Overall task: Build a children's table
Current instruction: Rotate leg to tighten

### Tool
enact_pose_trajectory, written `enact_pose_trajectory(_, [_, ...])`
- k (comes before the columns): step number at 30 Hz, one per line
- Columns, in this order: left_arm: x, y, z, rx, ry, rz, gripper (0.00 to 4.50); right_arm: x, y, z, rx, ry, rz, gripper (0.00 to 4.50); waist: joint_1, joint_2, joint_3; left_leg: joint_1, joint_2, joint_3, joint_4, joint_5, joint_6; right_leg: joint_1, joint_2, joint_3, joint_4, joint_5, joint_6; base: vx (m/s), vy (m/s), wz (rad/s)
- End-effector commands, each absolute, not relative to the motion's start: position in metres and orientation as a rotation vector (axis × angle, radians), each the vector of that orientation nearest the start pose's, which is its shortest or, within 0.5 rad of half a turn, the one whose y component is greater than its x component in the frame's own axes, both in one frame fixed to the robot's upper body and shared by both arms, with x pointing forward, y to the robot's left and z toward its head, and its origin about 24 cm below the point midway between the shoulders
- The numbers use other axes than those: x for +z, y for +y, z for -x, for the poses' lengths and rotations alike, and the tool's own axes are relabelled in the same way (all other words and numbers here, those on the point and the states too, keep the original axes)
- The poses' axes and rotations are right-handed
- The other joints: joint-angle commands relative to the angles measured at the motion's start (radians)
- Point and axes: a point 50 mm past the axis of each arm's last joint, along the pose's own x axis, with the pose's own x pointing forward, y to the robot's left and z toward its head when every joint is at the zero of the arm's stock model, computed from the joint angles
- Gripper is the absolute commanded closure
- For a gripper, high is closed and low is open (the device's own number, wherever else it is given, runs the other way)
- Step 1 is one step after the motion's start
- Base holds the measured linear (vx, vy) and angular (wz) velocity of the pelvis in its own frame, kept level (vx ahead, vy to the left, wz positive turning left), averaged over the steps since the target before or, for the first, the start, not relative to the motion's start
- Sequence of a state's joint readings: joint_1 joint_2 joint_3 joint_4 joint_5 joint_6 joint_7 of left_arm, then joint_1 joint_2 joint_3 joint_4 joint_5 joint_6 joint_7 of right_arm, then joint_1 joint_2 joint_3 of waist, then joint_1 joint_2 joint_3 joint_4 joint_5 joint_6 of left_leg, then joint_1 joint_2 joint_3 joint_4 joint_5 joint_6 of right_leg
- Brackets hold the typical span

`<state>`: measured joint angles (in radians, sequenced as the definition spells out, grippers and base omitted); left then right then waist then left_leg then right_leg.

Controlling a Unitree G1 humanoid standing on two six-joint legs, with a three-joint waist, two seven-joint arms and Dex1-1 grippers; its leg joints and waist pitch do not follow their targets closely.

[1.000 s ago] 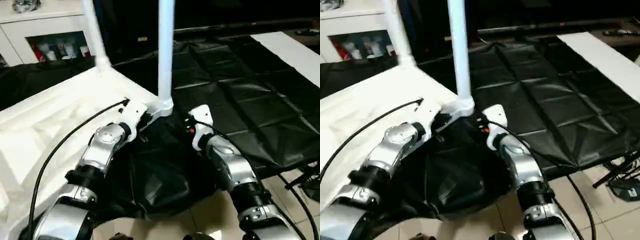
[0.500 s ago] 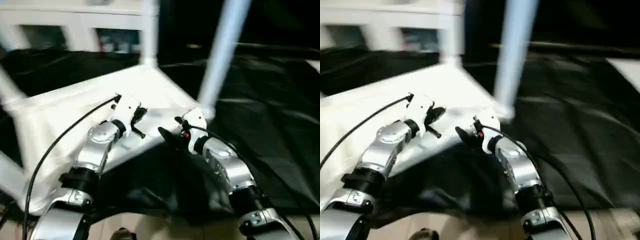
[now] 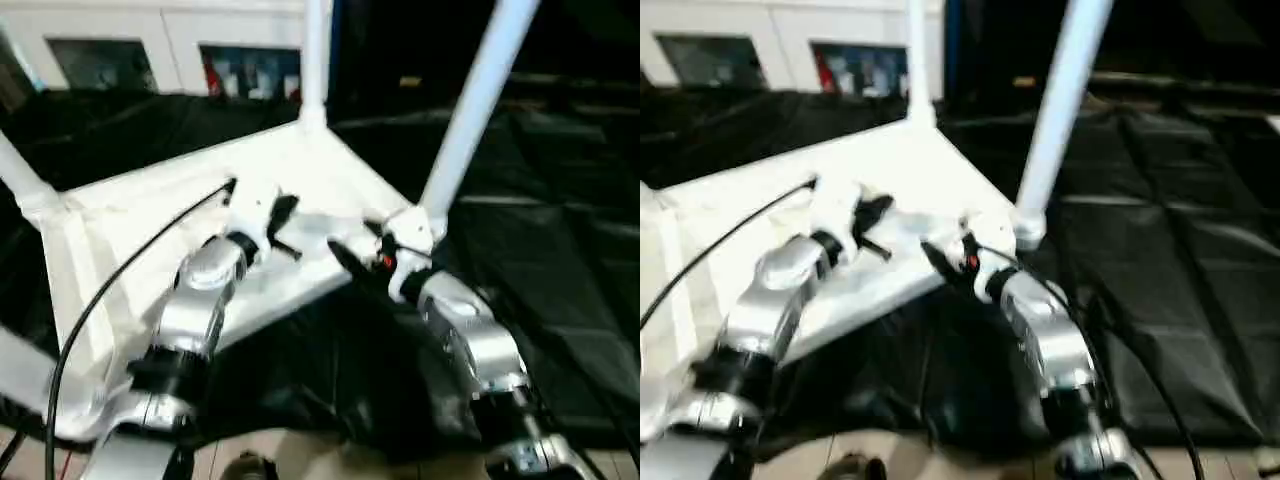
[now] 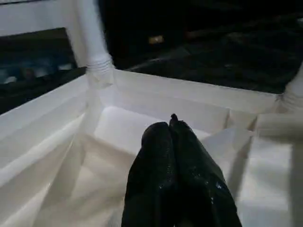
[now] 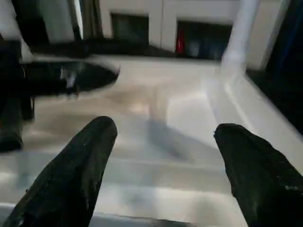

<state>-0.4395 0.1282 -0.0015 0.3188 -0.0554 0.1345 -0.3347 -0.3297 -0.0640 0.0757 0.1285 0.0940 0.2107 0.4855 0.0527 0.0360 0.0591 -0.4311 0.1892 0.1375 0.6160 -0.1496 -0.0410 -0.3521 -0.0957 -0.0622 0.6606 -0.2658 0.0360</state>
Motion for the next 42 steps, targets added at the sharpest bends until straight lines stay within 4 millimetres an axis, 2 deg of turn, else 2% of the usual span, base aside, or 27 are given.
enact_pose_trajectory(1, [0.077, 0.145, -0.319, -0.341, 0.025, -0.025, 4.50, 0.080, -0.111, -0.294, 0.593, 0.033, -0.006, 0.70, -0.001, 0.002, -0.041, 0.056, 0.036, 0.000, -0.107, -0.509, -0.070, 0.012, -0.047, 0.031, -0.113, -0.313, -0.192, -0.107, -0.002, -0.09])
enact_pose_trajectory(2, [0.078, 0.146, -0.315, -0.333, 0.016, -0.015, 4.50, 0.079, -0.116, -0.292, 0.568, 0.042, -0.004, 0.70, 0.001, -0.006, -0.035, 0.075, 0.037, -0.002, -0.103, -0.600, -0.112, 0.001, -0.057, 0.037, -0.138, -0.492, -0.149, -0.107, -0.002, -0.09])
enact_pose_trajectory(4, [0.080, 0.151, -0.306, -0.296, 0.002, 0.011, 4.50, 0.073, -0.125, -0.286, 0.507, 0.073, -0.014, 0.70, 0.001, -0.006, -0.044, 0.083, 0.032, -0.005, -0.107, -0.590, -0.125, 0.001, -0.059, 0.040, -0.154, -0.554, -0.107, -0.086, 0.006, -0.11])
enact_pose_trajectory(7, [0.081, 0.160, -0.290, -0.217, -0.019, 0.053, 4.50, 0.067, -0.136, -0.279, 0.423, 0.113, -0.047, 0.70, -0.004, -0.015, -0.048, 0.065, 0.035, -0.003, -0.126, -0.513, -0.105, 0.004, -0.042, 0.037, -0.142, -0.377, -0.120, -0.067, 0.017, -0.11])
enact_pose_trajectory(9, [0.080, 0.163, -0.285, -0.189, -0.016, 0.064, 4.50, 0.066, -0.139, -0.279, 0.401, 0.122, -0.047, 0.70, -0.005, -0.012, -0.047, 0.064, 0.032, -0.001, -0.126, -0.508, -0.103, 0.001, -0.041, 0.038, -0.143, -0.377, -0.116, -0.026, 0.013, -0.06])
enact_pose_trajectory(11, [0.076, 0.166, -0.278, -0.149, 0.001, 0.066, 4.50, 0.066, -0.145, -0.279, 0.363, 0.126, -0.048, 0.70, -0.010, -0.025, -0.046, 0.062, 0.030, 0.001, -0.124, -0.509, -0.101, -0.002, -0.043, 0.040, -0.146, -0.416, -0.103, 0.000, 0.000, 0.00])
enact_pose_trajectory(14, [0.076, 0.167, -0.272, -0.110, -0.004, 0.097, 4.50, 0.066, -0.150, -0.282, 0.320, 0.132, -0.059, 0.70, -0.017, -0.025, -0.042, 0.075, 0.026, 0.004, -0.117, -0.543, -0.106, -0.021, -0.043, 0.043, -0.164, -0.486, -0.082, -0.035, 0.017, -0.05])
enact_pose_trajectory(16, [0.078, 0.164, -0.274, -0.123, 0.006, 0.054, 4.50, 0.065, -0.151, -0.283, 0.301, 0.146, -0.057, 0.70, -0.021, -0.023, -0.045, 0.066, 0.025, 0.000, -0.124, -0.544, -0.109, -0.017, -0.037, 0.039, -0.160, -0.459, -0.066, 0.000, 0.000, 0.00])
enact_pose_trajectory(21, [0.080, 0.163, -0.275, -0.114, 0.020, -0.007, 4.50, 0.064, -0.147, -0.283, 0.311, 0.155, -0.059, 0.70, -0.028, -0.014, -0.042, 0.082, 0.032, -0.015, -0.139, -0.635, -0.150, -0.024, -0.014, 0.030, -0.154, -0.384, -0.067, 0.000, 0.000, 0.00])
enact_pose_trajectory(23, [0.080, 0.162, -0.274, -0.116, 0.019, 0.004, 4.50, 0.064, -0.146, -0.282, 0.324, 0.160, -0.049, 0.70, -0.039, -0.003, -0.041, 0.095, 0.058, -0.042, -0.158, -0.722, -0.198, -0.018, 0.019, 0.013, -0.141, -0.252, -0.081, 0.000, 0.000, 0.00])
enact_pose_trajectory(24, [0.079, 0.161, -0.273, -0.113, 0.024, 0.017, 4.50, 0.064, -0.146, -0.282, 0.328, 0.163, -0.046, 0.70, -0.047, 0.006, -0.040, 0.091, 0.101, -0.067, -0.188, -0.760, -0.188, -0.008, 0.025, -0.001, -0.111, -0.143, -0.093, 0.000, 0.000, 0.00])
enact_pose_trajectory(26, [0.078, 0.161, -0.272, -0.102, 0.044, 0.045, 4.50, 0.064, -0.146, -0.282, 0.328, 0.164, -0.045, 0.70, -0.029, 0.012, -0.037, 0.059, 0.144, -0.049, -0.253, -0.866, -0.128, 0.016, 0.022, -0.010, -0.018, -0.073, -0.096, -0.054, -0.050, -0.04])
enact_pose_trajectory(27, [0.079, 0.160, -0.272, -0.105, 0.033, 0.056, 4.50, 0.064, -0.146, -0.282, 0.328, 0.165, -0.047, 0.70, -0.022, 0.007, -0.033, 0.047, 0.144, -0.031, -0.263, -0.884, -0.112, 0.022, 0.022, -0.007, 0.003, -0.092, -0.089, -0.065, -0.109, 0.09])
enact_pose_trajectory(28, [0.079, 0.160, -0.272, -0.107, 0.035, 0.054, 4.50, 0.064, -0.147, -0.282, 0.332, 0.168, -0.045, 0.70, 0.011, -0.014, -0.034, 0.028, 0.103, 0.032, -0.247, -0.856, -0.088, 0.024, 0.014, 0.033, 0.000, -0.231, -0.061, -0.025, -0.161, 0.19])
enact_pose_trajectory(29, [0.079, 0.160, -0.272, -0.110, 0.035, 0.049, 4.50, 0.064, -0.147, -0.282, 0.335, 0.170, -0.043, 0.70, 0.008, -0.083, -0.043, 0.153, -0.021, 0.066, 0.056, -0.544, -0.080, -0.152, -0.055, 0.057, -0.247, -0.873, 0.027, -0.025, -0.161, 0.19])
enact_pose_trajectory(30, [0.083, 0.158, -0.271, -0.136, 0.002, 0.051, 4.50, 0.064, -0.147, -0.282, 0.338, 0.172, -0.041, 0.70, -0.004, -0.091, -0.032, 0.135, -0.027, 0.035, 0.119, -0.329, -0.031, -0.165, -0.114, 0.108, -0.272, -1.084, 0.050, -0.002, -0.146, -0.02])
enact_pose_trajectory(31, [0.084, 0.156, -0.270, -0.145, 0.001, 0.037, 4.50, 0.064, -0.147, -0.282, 0.338, 0.172, -0.039, 0.70, 0.011, -0.064, -0.042, 0.026, -0.041, -0.028, 0.098, -0.110, -0.009, -0.042, -0.139, 0.148, -0.229, -1.076, 0.056, 0.012, -0.088, -0.20])
enact_pose_trajectory(32, [0.083, 0.156, -0.270, -0.139, 0.011, 0.026, 4.50, 0.064, -0.147, -0.282, 0.338, 0.172, -0.038, 0.70, 0.006, -0.084, -0.038, 0.017, -0.019, -0.021, 0.062, -0.144, -0.027, -0.036, -0.129, 0.125, -0.207, -1.013, 0.064, 0.012, -0.088, -0.20])
enact_pose_trajectory(33, [0.082, 0.157, -0.270, -0.124, 0.018, 0.028, 4.50, 0.064, -0.147, -0.282, 0.339, 0.173, -0.038, 0.70, 0.011, -0.049, -0.061, 0.054, 0.013, -0.029, -0.034, -0.232, -0.061, -0.023, -0.072, 0.080, -0.149, -0.642, -0.025, -0.025, -0.060, 0.04])
enact_pose_trajectory(34, [0.081, 0.157, -0.271, -0.116, 0.020, 0.033, 4.50, 0.064, -0.147, -0.282, 0.340, 0.175, -0.037, 0.70, 0.002, -0.065, -0.061, 0.067, 0.009, -0.018, -0.054, -0.282, -0.051, -0.042, -0.020, 0.065, -0.134, -0.464, -0.044, -0.101, -0.061, 0.15])
enact_pose_trajectory(35, [0.080, 0.158, -0.271, -0.111, 0.026, 0.032, 4.50, 0.064, -0.146, -0.282, 0.344, 0.178, -0.035, 0.70, -0.016, -0.038, -0.060, 0.066, 0.017, -0.012, -0.087, -0.364, -0.033, -0.025, -0.007, 0.057, -0.123, -0.174, -0.139, -0.101, -0.061, 0.15])
enact_pose_trajectory(36, [0.080, 0.158, -0.271, -0.112, 0.035, 0.021, 4.50, 0.064, -0.146, -0.282, 0.346, 0.179, -0.034, 0.70, -0.029, -0.037, -0.044, 0.069, 0.018, -0.013, -0.099, -0.495, -0.024, -0.028, -0.009, 0.044, -0.148, -0.338, -0.130, -0.094, -0.042, -0.01])
enact_pose_trajectory(38, [0.080, 0.157, -0.271, -0.120, 0.039, 0.006, 4.50, 0.064, -0.146, -0.282, 0.349, 0.181, -0.033, 0.70, -0.046, -0.038, -0.027, 0.095, 0.010, -0.014, -0.086, -0.628, -0.039, -0.054, -0.004, 0.015, -0.191, -0.571, -0.062, -0.086, -0.011, -0.10])
enact_pose_trajectory(39, [0.081, 0.157, -0.272, -0.129, 0.032, -0.006, 4.50, 0.064, -0.145, -0.282, 0.350, 0.181, -0.032, 0.70, -0.065, -0.037, -0.023, 0.120, 0.000, -0.017, -0.067, -0.690, -0.038, -0.062, 0.006, -0.038, -0.243, -0.700, 0.017, -0.097, -0.002, -0.06])
enact_pose_trajectory(40, [0.081, 0.157, -0.272, -0.131, 0.023, -0.010, 4.50, 0.064, -0.145, -0.282, 0.351, 0.181, -0.034, 0.70, -0.045, 0.015, -0.015, -0.007, 0.082, -0.039, -0.212, -0.898, -0.026, 0.101, 0.014, -0.070, 0.032, -0.331, -0.037, 0.000, 0.000, 0.00])
enact_pose_trajectory(41, [0.081, 0.157, -0.272, -0.131, 0.023, -0.010, 4.50, 0.064, -0.145, -0.282, 0.351, 0.181, -0.034, 0.70, 0.005, 0.019, -0.008, -0.053, 0.076, 0.000, -0.226, -0.959, -0.065, 0.103, 0.021, -0.073, 0.074, -0.166, -0.071, 0.000, 0.000, 0.00])
enact_pose_trajectory(42, [0.082, 0.158, -0.271, -0.126, 0.014, -0.012, 4.50, 0.064, -0.145, -0.282, 0.352, 0.181, -0.035, 0.70, 0.034, 0.001, -0.033, -0.008, 0.067, 0.029, -0.209, -0.860, 0.001, 0.076, 0.018, 0.000, 0.095, -0.192, -0.048, 0.000, 0.000, 0.00])
